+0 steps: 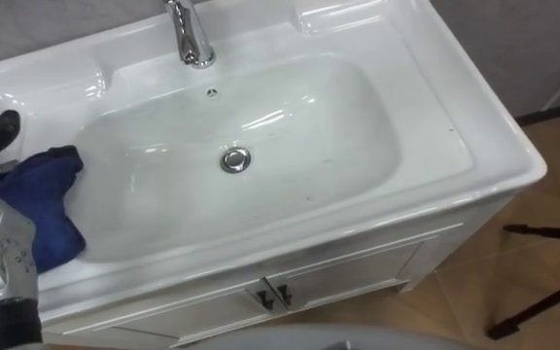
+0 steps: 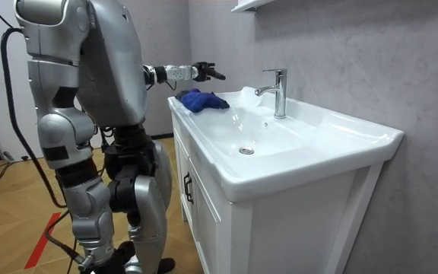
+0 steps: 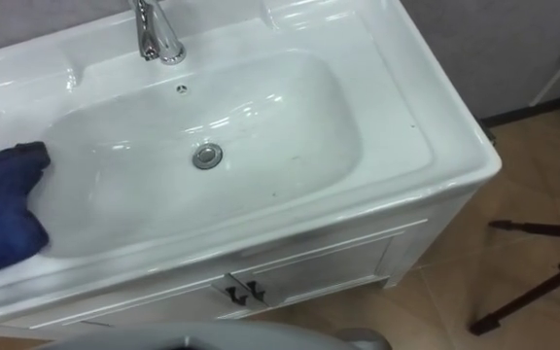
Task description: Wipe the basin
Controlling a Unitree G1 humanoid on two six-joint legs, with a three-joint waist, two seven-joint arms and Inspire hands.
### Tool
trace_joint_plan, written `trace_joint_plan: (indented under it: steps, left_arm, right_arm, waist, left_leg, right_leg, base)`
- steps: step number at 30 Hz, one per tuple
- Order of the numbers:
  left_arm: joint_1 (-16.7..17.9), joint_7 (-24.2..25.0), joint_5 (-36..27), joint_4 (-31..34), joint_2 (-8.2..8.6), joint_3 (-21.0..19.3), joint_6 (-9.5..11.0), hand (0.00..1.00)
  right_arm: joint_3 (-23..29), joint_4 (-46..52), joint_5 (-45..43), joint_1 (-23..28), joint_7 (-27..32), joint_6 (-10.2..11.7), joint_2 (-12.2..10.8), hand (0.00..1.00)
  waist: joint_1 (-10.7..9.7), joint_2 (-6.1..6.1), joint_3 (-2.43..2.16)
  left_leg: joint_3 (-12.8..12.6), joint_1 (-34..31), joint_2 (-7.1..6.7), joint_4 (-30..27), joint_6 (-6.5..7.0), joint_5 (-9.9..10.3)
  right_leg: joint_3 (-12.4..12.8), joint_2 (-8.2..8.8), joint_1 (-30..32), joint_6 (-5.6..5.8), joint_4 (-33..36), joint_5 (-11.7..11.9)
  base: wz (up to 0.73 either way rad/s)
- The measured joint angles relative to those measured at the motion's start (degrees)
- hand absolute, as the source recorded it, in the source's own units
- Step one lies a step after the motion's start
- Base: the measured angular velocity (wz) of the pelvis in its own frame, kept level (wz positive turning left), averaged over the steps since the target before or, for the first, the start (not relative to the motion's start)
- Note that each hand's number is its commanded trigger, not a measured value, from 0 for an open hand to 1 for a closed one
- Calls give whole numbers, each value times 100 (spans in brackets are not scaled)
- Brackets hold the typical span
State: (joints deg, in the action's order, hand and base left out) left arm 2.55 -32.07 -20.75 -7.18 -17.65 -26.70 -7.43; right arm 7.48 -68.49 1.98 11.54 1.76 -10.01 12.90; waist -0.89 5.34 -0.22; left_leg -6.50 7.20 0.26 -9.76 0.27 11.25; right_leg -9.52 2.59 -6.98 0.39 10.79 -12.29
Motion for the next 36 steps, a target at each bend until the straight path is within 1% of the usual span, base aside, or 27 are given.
trace_joint_plan:
  steps: [3,5,6,7,9,11,12,14,16,17,19,21,22,23,24,25,26,27,29,30,31,32,33,34,35,36]
  left_arm:
    - [-7,-210,6,134,-8,-96,48,0]
    - [-8,-448,6,202,-8,-135,94,0]
    - [-8,-501,6,207,-8,-138,118,0]
    - [-10,-585,5,209,-11,-150,152,0]
    - [-11,-735,-6,207,-20,-274,161,0]
    - [-11,-884,-6,166,-157,-403,161,0]
    - [-10,-887,-5,145,-196,-467,161,0]
    - [-9,-897,0,3,-394,-674,161,0]
    - [0,-894,1,-117,-498,-766,169,0]
    - [28,-894,-2,-213,-526,-848,169,0]
    - [40,-908,2,-418,-529,-993,170,0]
    - [143,-950,0,-607,-529,-1119,169,0]
    - [224,-995,1,-707,-531,-1145,169,0]
    - [318,-997,1,-821,-533,-1177,169,0]
    - [364,-997,-4,-884,-533,-1219,169,0]
    - [473,-1009,-4,-1012,-533,-1352,172,0]
    - [507,-1025,-10,-1210,-534,-1472,179,0]
    - [531,-1031,-34,-1304,-534,-1510,180,0]
    - [811,-1036,-289,-1504,-535,-1632,180,0]
    - [881,-1039,-358,-1551,-535,-1635,181,0]
    - [949,-1042,-486,-1721,-540,-1659,186,0]
    - [952,-1043,-592,-2014,-569,-1730,187,0]
    - [962,-1043,-618,-2189,-579,-1780,187,0]
    - [1053,-1046,-628,-2509,-583,-1844,187,0]
    - [1198,-1045,-633,-2750,-579,-1846,179,0]
    - [1252,-1046,-657,-2835,-579,-1846,177,0]
  right_arm:
    - [14,2,-4,-12,17,33,-17,0]
    - [18,2,-4,-32,20,73,-42,0]
    - [26,8,1,-32,23,74,-45,0]
    - [66,10,37,-27,28,74,-47,0]
    - [66,-6,105,-24,74,68,-54,0]
    - [66,-12,144,-26,76,66,-48,0]
    - [66,-32,136,-17,74,66,-44,0]
    - [66,-68,102,-2,56,69,-34,0]
    - [68,-73,101,19,55,71,-30,0]
    - [68,-72,98,26,57,72,-22,0]
    - [75,-72,76,32,64,72,-8,0]
    - [66,-71,19,21,67,69,21,0]
    - [66,-56,31,25,66,69,53,0]
    - [64,-23,38,74,62,70,103,0]
    - [64,-12,38,92,62,70,126,0]
    - [68,-2,30,101,61,71,164,0]
    - [64,13,4,105,60,68,196,0]
    - [64,35,-16,104,60,67,204,0]
    - [64,226,-18,103,47,70,192,0]
    - [53,262,-20,93,44,71,191,0]
    - [48,321,-20,87,35,69,193,0]
    - [48,327,-18,72,9,67,195,0]
    - [48,329,-21,63,2,67,195,0]
    - [50,344,-22,49,-1,61,195,0]
    - [55,371,-13,54,1,56,195,0]
    - [55,374,-12,52,-3,49,194,0]
  waist:
    - [11,-1,1]
    - [24,4,3]
    - [51,10,2]
    - [120,18,2]
    - [165,18,2]
    - [302,10,6]
    - [312,9,7]
    - [405,9,12]
    - [464,12,15]
    - [521,26,13]
    - [610,62,18]
    - [645,87,16]
    - [740,94,-1]
    - [878,102,-21]
    - [922,106,-25]
    - [953,116,-31]
    - [1004,128,-42]
    - [1052,130,-50]
    - [1100,117,-65]
    - [1125,101,-62]
    - [1235,70,-42]
    - [1257,66,-42]
    - [1257,32,-39]
    - [1283,36,-52]
    - [1318,31,-54]
    - [1324,17,-63]
  left_leg:
    - [16,11,-1,12,0,0]
    - [20,8,-1,15,0,0]
    - [20,9,-1,18,0,0]
    - [22,12,-1,22,0,0]
    - [35,14,-4,37,0,0]
    - [51,12,-9,40,0,0]
    - [57,12,-11,40,0,0]
    - [82,11,-15,40,0,0]
    - [137,3,-25,44,0,0]
    - [165,-5,-29,43,0,0]
    - [209,-34,-37,30,0,-1]
    - [300,-71,-55,19,2,-2]
    - [351,-76,-66,21,3,-2]
    - [360,-76,-73,18,3,-2]
    - [370,-77,-78,16,4,-2]
    - [419,-88,-93,11,4,-3]
    - [447,-95,-103,10,5,-3]
    - [460,-97,-108,10,5,-4]
    - [543,-150,-123,-12,6,-4]
    - [555,-155,-124,-15,6,-4]
    - [556,-161,-126,-34,6,-4]
    - [576,-177,-138,-60,6,-4]
    - [604,-190,-150,-64,6,-4]
    - [693,-211,-163,-63,6,-4]
    - [708,-227,-167,-66,6,-4]
    - [713,-244,-167,-71,6,-4]
  right_leg:
    - [8,-4,-4,-1,1,1]
    - [4,-3,-3,-1,3,1]
    - [8,-3,-2,-1,2,1]
    - [12,-2,3,-1,-7,1]
    - [7,2,2,-1,-12,0]
    - [-12,6,0,-1,-16,0]
    - [-14,8,-3,0,-15,0]
    - [-46,14,-19,0,-14,-1]
    - [-114,23,-42,6,-17,-4]
    - [-147,31,-40,7,-18,-4]
    - [-193,39,-37,9,-18,-6]
    - [-253,50,-34,14,-23,-9]
    - [-284,61,-35,21,-19,-13]
    - [-289,68,-35,25,-15,-16]
    - [-300,74,-37,30,-13,-19]
    - [-335,86,-43,41,-9,-33]
    - [-360,95,-50,49,-4,-43]
    - [-364,98,-51,51,-4,-45]
    - [-486,119,-52,52,-14,-55]
    - [-496,120,-53,52,-10,-56]
    - [-498,125,-50,48,-8,-66]
    - [-528,136,-51,51,-10,-89]
    - [-560,145,-53,55,-6,-104]
    - [-611,152,-55,58,-10,-108]
    - [-619,152,-49,60,-14,-109]
    - [-628,152,-38,60,-16,-109]
  base:
    - [0]
    - [0]
    - [-4]
    - [0]
    - [0]
    - [0]
    - [5]
    - [5]
    - [14]
    - [16]
    - [14]
    - [17]
    - [8]
    - [5]
    - [9]
    - [17]
    - [16]
    - [14]
    - [18]
    - [11]
    - [7]
    - [11]
    - [23]
    - [20]
    - [13]
    - [7]
